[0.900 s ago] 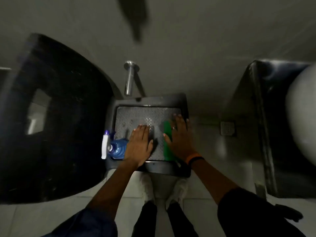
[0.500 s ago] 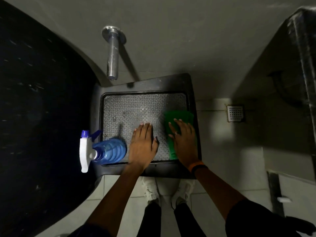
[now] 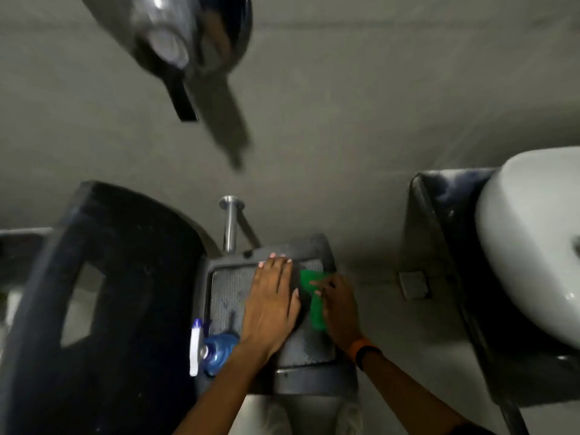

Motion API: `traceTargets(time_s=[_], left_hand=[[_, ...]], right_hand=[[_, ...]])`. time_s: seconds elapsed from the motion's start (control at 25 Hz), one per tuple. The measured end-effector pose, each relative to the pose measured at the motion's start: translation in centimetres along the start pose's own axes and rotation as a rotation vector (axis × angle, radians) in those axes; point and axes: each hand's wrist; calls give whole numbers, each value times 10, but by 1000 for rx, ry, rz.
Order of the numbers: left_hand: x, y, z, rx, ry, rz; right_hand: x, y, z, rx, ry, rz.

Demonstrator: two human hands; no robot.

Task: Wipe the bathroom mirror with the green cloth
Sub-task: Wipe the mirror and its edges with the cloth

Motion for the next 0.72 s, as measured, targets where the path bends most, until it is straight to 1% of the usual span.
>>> traceTargets(time_s=[0.12,0.16,0.24,0.36,0.48,0.56,0.72], left_hand=[[105,60,-11,-82,0,-233],[155,87,-15,-116,6,-329],[231,134,-21,-126,33,-493],[358,195,-33,-121,38,-687],[466,235,-51,-126,53,-826],[522,255,-66,-127,69,-909],[593,287,-106,-157,101,-1065]], right_hand=[[63,49,92,201,81,-156],[97,75,139,254,109,-204],[149,118,212,349,114,-288],[234,168,333,594,105,-468],[307,203,434,798,71,-603],[352,220,482,906,29,-704],[446,245,550,1146,-46,-896]])
Point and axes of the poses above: each hand's wrist, its own y-axis towards the middle knuckle, its own x-axis out of the back of the hand, z = x × y, and after that the axes turned 13 degrees about y, right-handed
